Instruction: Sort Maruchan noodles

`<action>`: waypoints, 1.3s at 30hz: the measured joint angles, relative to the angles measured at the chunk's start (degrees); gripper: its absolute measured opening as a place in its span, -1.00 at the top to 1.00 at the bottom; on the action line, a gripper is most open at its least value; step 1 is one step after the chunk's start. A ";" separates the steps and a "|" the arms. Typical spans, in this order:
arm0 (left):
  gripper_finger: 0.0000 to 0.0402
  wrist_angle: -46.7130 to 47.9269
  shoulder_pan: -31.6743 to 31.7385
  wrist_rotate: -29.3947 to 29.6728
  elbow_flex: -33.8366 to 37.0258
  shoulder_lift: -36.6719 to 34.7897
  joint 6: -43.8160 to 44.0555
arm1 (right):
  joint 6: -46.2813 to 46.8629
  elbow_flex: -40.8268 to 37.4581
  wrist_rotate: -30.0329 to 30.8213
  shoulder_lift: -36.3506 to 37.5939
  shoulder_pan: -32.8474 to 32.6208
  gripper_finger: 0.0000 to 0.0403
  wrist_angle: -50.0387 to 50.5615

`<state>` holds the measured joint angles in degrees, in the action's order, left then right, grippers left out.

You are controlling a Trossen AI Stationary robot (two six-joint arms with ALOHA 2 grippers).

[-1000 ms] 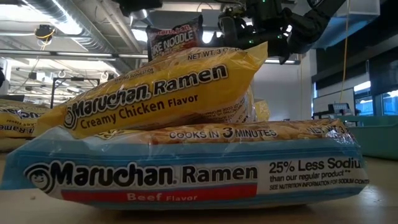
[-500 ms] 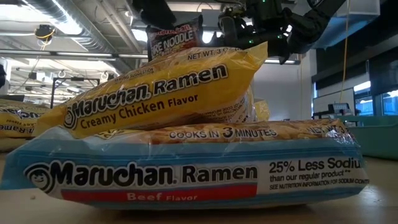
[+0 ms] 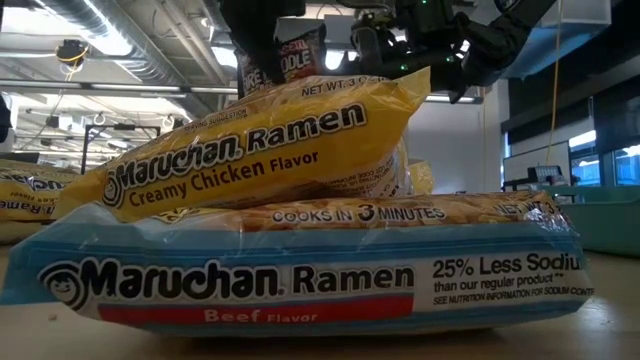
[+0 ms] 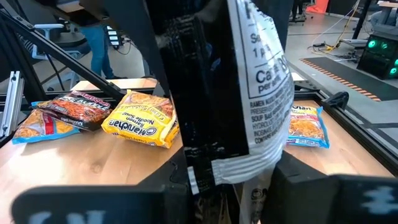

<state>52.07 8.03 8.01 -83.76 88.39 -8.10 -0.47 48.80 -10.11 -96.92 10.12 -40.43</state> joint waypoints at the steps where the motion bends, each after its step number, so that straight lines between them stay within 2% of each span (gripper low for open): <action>1: -0.20 0.00 0.00 0.04 -0.03 0.05 0.01 | 0.00 0.01 -0.02 0.00 0.00 0.54 -0.01; 4: -0.02 0.02 0.00 0.00 -0.03 -0.02 0.25 | -0.02 -0.01 0.00 0.00 -0.03 0.50 0.01; 7: 0.11 0.02 -0.01 -0.08 -0.03 -0.04 0.27 | -0.06 -0.01 0.00 0.00 -0.03 0.36 -0.06; 11: 0.18 0.00 0.00 -0.65 -0.03 -0.04 0.31 | -0.19 -0.01 0.00 0.25 -0.02 0.11 -0.50; 13: 0.19 0.00 -0.02 -0.15 -0.03 -0.04 0.33 | -1.92 -0.01 0.02 2.10 0.01 -0.01 2.80; 15: 0.19 0.27 -0.02 0.59 -0.03 -0.66 0.33 | -5.44 -0.01 0.71 6.71 0.01 -0.11 10.62; 19: 0.19 1.06 1.04 2.27 -1.81 -1.47 0.02 | -10.61 0.05 5.89 19.46 -0.03 -0.22 28.89; 22: 0.19 -5.15 3.22 3.31 -1.77 -1.66 -1.62 | -12.47 -1.88 7.15 28.74 0.01 -0.25 38.45; 27: 0.19 -16.39 8.52 2.69 -1.50 1.28 -6.31 | -13.86 -9.31 8.44 40.92 0.01 -0.25 36.56; 30: 0.19 -24.36 12.52 -2.01 -2.22 3.57 -6.99 | -15.35 -13.84 10.08 46.03 0.01 -0.25 33.12; 33: 0.19 -24.97 15.79 -9.43 -6.55 8.01 -5.17 | -16.29 -16.31 10.62 49.26 0.04 -0.25 31.53; 39: 0.19 -10.35 19.30 -10.11 -23.13 19.28 -7.55 | -15.06 -17.01 10.60 54.23 0.01 -0.25 35.61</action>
<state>41.72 27.33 -2.10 -106.88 107.68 -15.66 -15.53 31.79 0.49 -42.69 10.13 -4.82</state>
